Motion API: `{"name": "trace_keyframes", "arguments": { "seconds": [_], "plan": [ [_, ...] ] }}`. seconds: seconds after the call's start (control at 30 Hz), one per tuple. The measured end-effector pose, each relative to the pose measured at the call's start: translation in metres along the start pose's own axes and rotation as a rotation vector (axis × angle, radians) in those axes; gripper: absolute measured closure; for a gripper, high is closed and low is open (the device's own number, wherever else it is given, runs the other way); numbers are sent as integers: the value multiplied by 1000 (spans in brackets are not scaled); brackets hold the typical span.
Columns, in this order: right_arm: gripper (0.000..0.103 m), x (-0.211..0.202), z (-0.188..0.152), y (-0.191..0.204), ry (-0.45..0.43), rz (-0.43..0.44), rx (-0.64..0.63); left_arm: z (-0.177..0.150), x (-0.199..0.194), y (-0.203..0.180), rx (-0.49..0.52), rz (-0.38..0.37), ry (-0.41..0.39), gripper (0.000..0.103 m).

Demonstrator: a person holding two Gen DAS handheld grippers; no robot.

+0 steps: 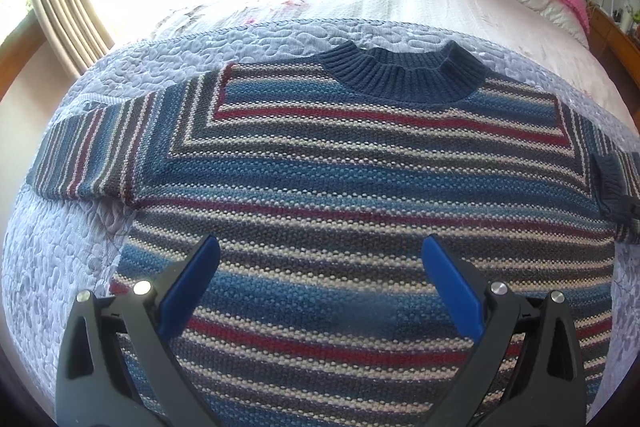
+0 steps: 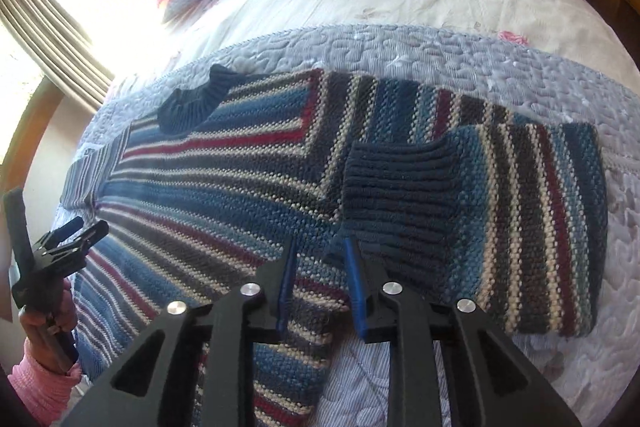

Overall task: Fold small clothes
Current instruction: 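Lift the sleeve with the right tool and carry it across the sweater body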

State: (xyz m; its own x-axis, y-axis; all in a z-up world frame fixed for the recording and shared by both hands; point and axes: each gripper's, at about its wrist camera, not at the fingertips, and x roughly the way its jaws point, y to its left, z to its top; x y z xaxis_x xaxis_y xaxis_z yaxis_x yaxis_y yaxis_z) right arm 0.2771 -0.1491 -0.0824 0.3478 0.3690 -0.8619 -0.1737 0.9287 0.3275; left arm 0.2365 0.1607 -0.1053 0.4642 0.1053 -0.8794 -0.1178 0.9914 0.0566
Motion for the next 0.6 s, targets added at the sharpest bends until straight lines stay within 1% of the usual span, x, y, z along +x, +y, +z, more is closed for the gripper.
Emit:
{"name": "trace_keyframes", "arguments": {
  "seconds": [0.1, 0.2, 0.3, 0.33, 0.37, 0.43, 0.47, 0.53, 0.6],
  "plan": [
    [70, -16, -16, -17, -22, 6, 45, 1, -2, -17, 27, -46, 8, 3],
    [70, -36, -38, -41, -16, -56, 95, 3, -7, -50, 69, -146, 37, 3],
    [70, -47, -70, -64, 29, -115, 126, 8, -10, -96, 121, -297, 95, 3],
    [70, -50, -81, -70, 43, -129, 131, 11, -9, -114, 134, -359, 115, 3],
    [70, -52, -92, -75, 55, -130, 135, 13, -7, -130, 149, -413, 146, 3],
    [70, -54, -110, -83, 64, -117, 144, 15, -2, -167, 183, -494, 205, 3],
    [70, -55, -118, -86, 66, -115, 150, 16, 2, -184, 200, -526, 236, 3],
    [70, -53, -130, -92, 70, -114, 157, 18, 9, -215, 224, -565, 276, 3],
    [71, -50, -140, -98, 58, -113, 158, 21, 19, -237, 231, -574, 293, 3]
  ]
}}
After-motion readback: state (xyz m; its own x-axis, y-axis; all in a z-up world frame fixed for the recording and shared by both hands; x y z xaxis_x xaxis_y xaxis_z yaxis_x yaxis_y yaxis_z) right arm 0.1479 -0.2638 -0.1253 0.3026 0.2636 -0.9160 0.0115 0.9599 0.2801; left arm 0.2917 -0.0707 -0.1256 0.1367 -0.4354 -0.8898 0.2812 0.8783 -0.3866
